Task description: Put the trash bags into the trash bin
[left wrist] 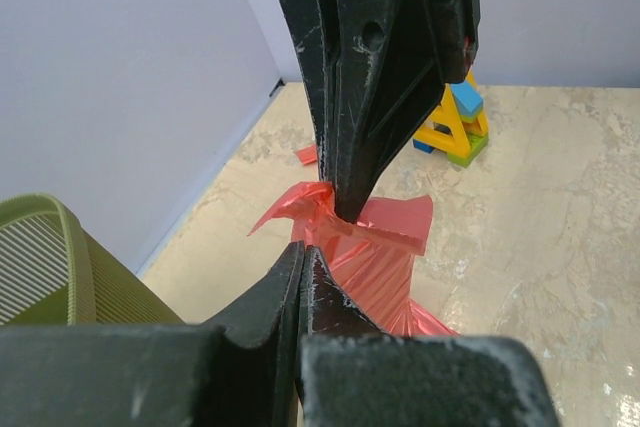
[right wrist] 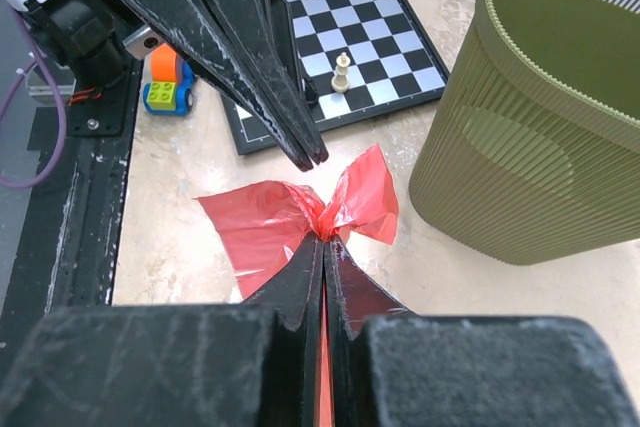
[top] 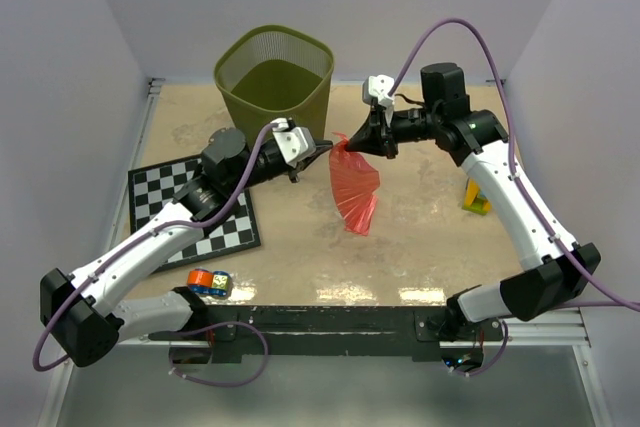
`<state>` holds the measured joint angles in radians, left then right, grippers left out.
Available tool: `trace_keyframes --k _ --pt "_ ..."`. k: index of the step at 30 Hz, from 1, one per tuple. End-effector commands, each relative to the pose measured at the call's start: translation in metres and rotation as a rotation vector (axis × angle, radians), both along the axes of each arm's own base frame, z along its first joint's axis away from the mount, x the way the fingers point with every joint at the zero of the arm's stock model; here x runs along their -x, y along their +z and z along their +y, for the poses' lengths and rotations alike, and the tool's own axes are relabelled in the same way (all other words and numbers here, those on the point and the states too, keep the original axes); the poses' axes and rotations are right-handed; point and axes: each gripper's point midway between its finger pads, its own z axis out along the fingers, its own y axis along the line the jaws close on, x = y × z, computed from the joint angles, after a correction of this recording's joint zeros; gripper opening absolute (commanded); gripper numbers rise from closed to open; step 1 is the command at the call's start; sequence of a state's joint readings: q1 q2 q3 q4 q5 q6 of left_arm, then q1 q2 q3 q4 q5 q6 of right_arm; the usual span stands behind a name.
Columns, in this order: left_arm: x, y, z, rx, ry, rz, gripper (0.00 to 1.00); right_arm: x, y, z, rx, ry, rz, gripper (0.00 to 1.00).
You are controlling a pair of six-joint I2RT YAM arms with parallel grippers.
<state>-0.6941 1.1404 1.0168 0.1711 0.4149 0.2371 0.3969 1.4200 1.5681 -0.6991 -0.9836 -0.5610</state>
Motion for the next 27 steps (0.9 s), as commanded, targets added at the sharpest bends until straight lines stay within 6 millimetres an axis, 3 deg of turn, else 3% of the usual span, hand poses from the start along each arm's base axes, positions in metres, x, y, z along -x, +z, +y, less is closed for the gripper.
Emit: trace_keyframes --k 1,2,4,5,12,20,22,27 --pt "0.003 0.01 -0.002 0.011 -0.03 -0.055 0.0 0.013 0.018 -0.002 -0.032 0.03 -0.028 0.0" --pt "0.003 0.009 -0.003 0.011 -0.038 -0.053 0.02 0.014 0.018 -0.001 -0.031 0.038 -0.035 0.01" --pt "0.002 0.013 -0.006 0.02 -0.049 -0.06 0.17 0.016 0.015 0.001 -0.019 0.056 -0.045 0.03" --pt "0.0 0.013 -0.008 0.023 -0.05 -0.057 0.18 0.017 0.014 0.003 -0.011 0.061 -0.051 0.04" --pt "0.004 0.023 -0.021 0.038 -0.122 -0.064 0.14 0.017 0.017 0.014 -0.023 0.083 -0.066 0.07" --pt "0.016 0.015 -0.028 0.016 -0.21 -0.043 0.12 0.006 0.022 0.021 -0.05 0.037 -0.027 0.32" --pt "0.016 0.015 -0.028 0.016 -0.21 -0.044 0.0 0.005 0.021 0.022 -0.049 0.036 -0.02 0.34" --pt "0.01 0.016 -0.024 0.028 -0.162 -0.052 0.0 0.001 0.019 0.021 -0.042 0.01 -0.02 0.3"
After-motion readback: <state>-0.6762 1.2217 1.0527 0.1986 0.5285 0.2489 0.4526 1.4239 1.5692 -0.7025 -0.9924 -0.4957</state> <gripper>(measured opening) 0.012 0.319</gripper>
